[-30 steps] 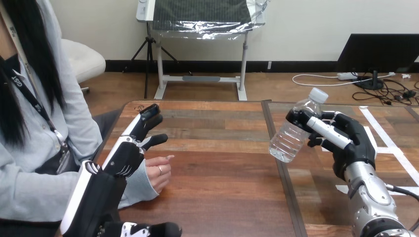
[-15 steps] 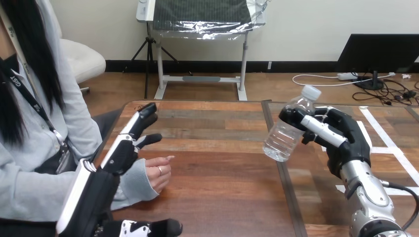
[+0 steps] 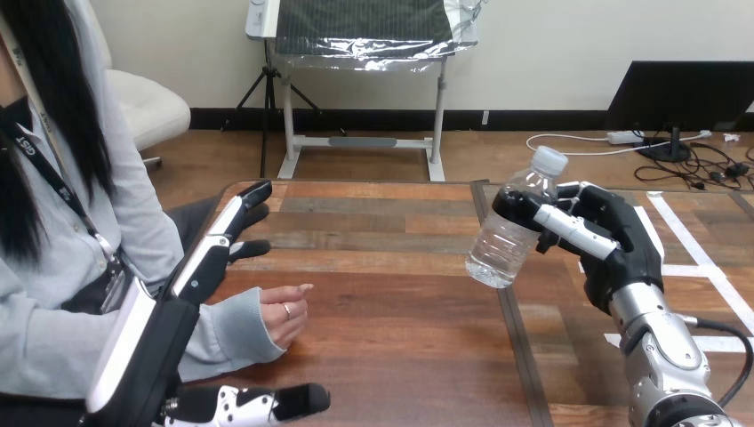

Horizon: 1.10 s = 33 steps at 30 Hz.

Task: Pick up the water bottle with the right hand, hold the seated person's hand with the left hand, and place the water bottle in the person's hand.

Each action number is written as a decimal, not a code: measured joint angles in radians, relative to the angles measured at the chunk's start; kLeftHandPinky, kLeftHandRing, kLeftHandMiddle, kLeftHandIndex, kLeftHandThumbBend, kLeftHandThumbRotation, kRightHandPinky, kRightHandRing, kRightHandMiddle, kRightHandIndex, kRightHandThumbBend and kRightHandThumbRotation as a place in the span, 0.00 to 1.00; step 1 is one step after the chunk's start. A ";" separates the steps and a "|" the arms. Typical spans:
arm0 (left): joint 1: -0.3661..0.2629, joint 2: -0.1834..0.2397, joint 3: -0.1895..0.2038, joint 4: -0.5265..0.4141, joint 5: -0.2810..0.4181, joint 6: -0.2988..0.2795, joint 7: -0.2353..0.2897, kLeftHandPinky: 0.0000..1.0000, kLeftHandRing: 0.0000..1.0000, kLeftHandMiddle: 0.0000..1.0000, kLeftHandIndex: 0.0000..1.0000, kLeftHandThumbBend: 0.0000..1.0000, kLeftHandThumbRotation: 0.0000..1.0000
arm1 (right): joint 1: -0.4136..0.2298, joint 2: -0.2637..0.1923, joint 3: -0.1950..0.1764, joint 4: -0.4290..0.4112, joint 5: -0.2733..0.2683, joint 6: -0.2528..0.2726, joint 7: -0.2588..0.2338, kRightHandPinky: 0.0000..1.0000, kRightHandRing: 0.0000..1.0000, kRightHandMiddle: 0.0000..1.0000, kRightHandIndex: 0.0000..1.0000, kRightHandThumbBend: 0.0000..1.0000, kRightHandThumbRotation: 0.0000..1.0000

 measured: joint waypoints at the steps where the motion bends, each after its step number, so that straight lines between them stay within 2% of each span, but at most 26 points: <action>1: 0.001 0.000 0.007 -0.006 0.014 0.006 0.007 0.81 0.92 0.96 0.94 1.00 0.55 | 0.000 0.000 0.003 -0.002 0.000 -0.003 0.004 0.21 0.23 0.34 0.34 0.66 0.00; 11: 0.026 0.002 0.072 -0.103 0.170 0.104 0.052 0.87 0.95 0.98 0.97 1.00 0.53 | 0.001 0.000 0.025 -0.012 -0.005 -0.039 0.028 0.20 0.22 0.32 0.34 0.67 0.00; 20: 0.052 0.018 0.130 -0.181 0.344 0.182 0.101 0.82 0.91 0.96 0.95 1.00 0.49 | 0.001 0.001 0.034 -0.024 -0.001 -0.054 0.062 0.18 0.21 0.31 0.33 0.66 0.00; 26: 0.052 0.047 0.157 -0.209 0.424 0.241 0.123 0.82 0.89 0.94 0.93 1.00 0.43 | 0.001 0.005 0.041 -0.032 0.003 -0.070 0.093 0.16 0.20 0.30 0.33 0.65 0.00; 33: 0.044 0.102 0.177 -0.216 0.484 0.301 0.132 0.81 0.87 0.90 0.90 1.00 0.35 | 0.001 0.014 0.048 -0.047 0.012 -0.091 0.118 0.16 0.19 0.30 0.32 0.65 0.00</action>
